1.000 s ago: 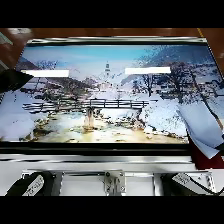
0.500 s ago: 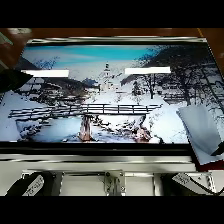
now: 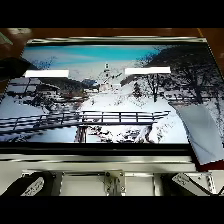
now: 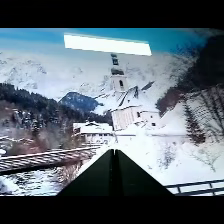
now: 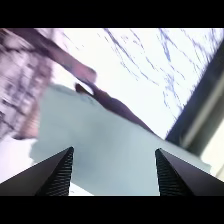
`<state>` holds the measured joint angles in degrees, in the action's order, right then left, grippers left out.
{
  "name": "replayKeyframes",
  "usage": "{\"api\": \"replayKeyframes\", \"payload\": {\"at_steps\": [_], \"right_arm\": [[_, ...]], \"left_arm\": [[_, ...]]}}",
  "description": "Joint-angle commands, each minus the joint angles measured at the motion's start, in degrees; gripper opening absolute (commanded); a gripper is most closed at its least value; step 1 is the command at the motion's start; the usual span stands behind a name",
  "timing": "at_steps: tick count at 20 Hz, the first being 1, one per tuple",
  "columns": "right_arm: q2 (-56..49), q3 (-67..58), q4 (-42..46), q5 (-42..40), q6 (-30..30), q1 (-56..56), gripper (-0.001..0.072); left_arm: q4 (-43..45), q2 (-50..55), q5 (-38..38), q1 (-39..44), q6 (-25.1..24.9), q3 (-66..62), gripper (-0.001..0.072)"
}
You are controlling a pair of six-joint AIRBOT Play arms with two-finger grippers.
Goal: Fold the shirts.
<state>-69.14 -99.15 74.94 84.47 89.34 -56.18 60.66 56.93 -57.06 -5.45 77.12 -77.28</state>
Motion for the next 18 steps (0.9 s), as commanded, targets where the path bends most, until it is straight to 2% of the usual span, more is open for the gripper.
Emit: {"api": "replayKeyframes", "payload": {"at_steps": [1, 3, 5, 6, 7, 9, 13, 18], "right_arm": [[0.37, -11.41, -7.96, -4.81, -3.52, 10.71, 0.0623], [-0.42, -9.9, -5.77, -0.52, -3.39, 23.04, 0.0623], [-2.01, -5.16, -1.03, 2.29, -2.51, 35.19, 0.0624], [-3.08, -1.68, 1.33, 3.08, -1.22, 40.61, 0.0624], [-4.09, 1.84, 2.45, 3.3, -0.04, 44.92, 0.0625], [-5.81, 6.97, 2.99, 2.99, 0.15, 50.53, 0.0625], [-7.34, 8.33, 10.71, 1.57, 0.07, 56.59, 0.0624], [-7.3, 8.33, 10.05, 1.42, 0.07, 57.0, 0.0624]], "left_arm": [[19.67, 7.5, -7.41, 9.03, 6.82, -5.18, 0.003], [28.72, 14.58, -18.08, 15.34, 9.07, -8.39, 0.0031], [33.03, 20.22, -23.04, 20.48, 10.51, -10.47, 0.0051], [32.65, 21.77, -22.75, 22.12, 12.57, -10.8, 0.028], [32.3, 22.67, -22.23, 23.63, 15.69, -10.95, 0.0678], [32.35, 23.1, -21.42, 24.76, 16.57, -10.93, 0.0694], [32.37, 23.06, -21.49, 22.88, 16.44, -10.95, 0.0693], [32.35, 23.1, -21.62, 22.86, 16.44, -10.93, 0.0694]]}}
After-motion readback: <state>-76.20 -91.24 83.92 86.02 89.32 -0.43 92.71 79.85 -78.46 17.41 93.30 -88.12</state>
